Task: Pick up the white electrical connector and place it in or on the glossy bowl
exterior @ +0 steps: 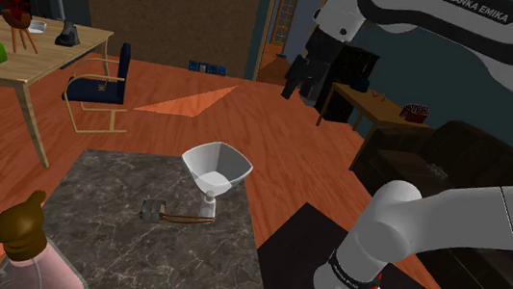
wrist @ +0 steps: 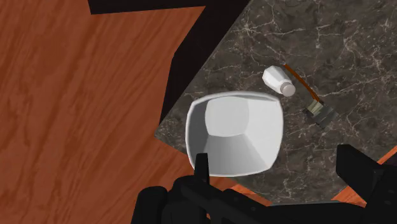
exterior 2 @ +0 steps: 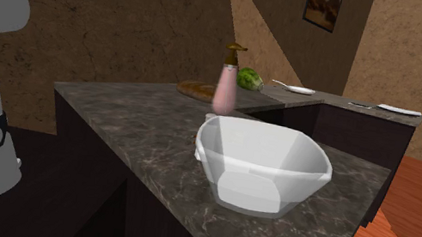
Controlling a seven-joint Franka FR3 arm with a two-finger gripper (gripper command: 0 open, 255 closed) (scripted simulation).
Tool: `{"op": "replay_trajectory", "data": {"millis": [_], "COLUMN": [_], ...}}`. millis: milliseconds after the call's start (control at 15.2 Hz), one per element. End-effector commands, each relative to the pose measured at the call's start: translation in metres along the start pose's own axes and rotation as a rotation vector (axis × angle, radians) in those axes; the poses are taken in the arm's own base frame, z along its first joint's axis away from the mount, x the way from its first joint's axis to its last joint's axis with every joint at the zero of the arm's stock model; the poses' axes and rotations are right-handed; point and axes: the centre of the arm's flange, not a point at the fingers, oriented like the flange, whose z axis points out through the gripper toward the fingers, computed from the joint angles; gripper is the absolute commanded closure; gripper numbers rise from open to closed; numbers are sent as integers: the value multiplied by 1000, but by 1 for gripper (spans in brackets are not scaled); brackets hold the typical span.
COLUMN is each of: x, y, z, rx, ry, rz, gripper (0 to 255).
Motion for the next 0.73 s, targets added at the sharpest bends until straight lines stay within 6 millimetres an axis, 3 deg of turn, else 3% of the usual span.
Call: {"op": "replay_trajectory", "data": {"millis": [0,660], "x": [0,37], "y": [0,-51], "z": [0,118], "rx": [0,10], "ry": [0,-45], "rz": [0,-215], "gripper": [0,0]}}
